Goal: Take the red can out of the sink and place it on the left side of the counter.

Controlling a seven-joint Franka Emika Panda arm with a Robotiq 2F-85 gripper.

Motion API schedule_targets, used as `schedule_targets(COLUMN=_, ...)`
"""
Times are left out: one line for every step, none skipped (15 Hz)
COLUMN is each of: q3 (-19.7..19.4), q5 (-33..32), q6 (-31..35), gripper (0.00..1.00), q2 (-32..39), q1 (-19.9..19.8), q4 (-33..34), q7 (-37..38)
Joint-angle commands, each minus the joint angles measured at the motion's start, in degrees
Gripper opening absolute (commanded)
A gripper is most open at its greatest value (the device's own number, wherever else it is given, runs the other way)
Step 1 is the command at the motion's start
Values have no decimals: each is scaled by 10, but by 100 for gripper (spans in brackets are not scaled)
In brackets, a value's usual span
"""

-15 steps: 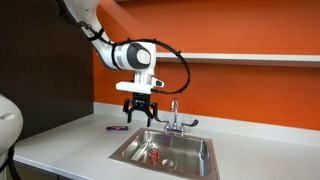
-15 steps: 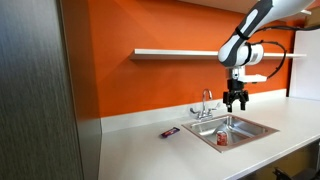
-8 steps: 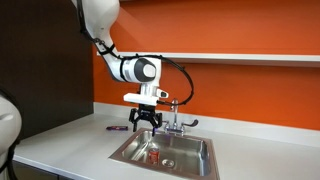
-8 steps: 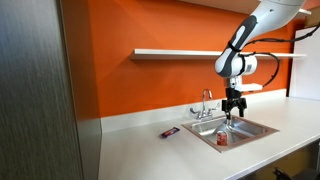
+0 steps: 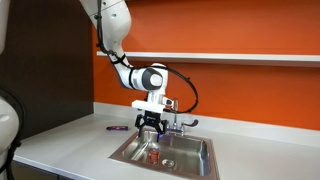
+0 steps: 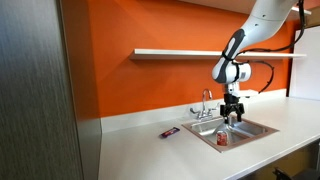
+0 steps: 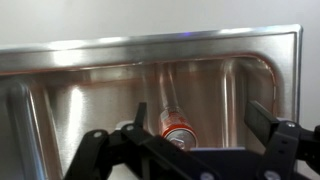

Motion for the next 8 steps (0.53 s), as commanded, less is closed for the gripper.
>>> schedule_targets(q3=24, q5=22, q6=12, gripper=100, q2=50, q1=-30, q4=40, q7=-25)
schedule_targets(q3=28, q5=25, q6=15, gripper=100, q2=61, q1=-34, q4=48, q7=-25)
schedule_targets(q3=32, q5=27, q6=19, gripper=100, q2=71, q1=-37, q4=55, q7=-24)
schedule_targets(q3=35, q5=27, q6=23, gripper=100, q2=81, q1=-40, q4=62, q7=-24)
schedule_targets(q3=40, q5=28, q6=28, gripper=100, q2=91, q1=-43, q4=68, q7=-24)
schedule_targets(q3=44, q5=30, q6=32, gripper=100, q2=101, q1=-46, q4=75, q7=-24)
schedule_targets(q3=49, q5=30, q6=43, gripper=100, q2=111, q1=-47, q4=75, q7=-21)
schedule_targets(q3=55, q5=31, q6=53, gripper=100, q2=121, q1=-47, q4=74, q7=-18)
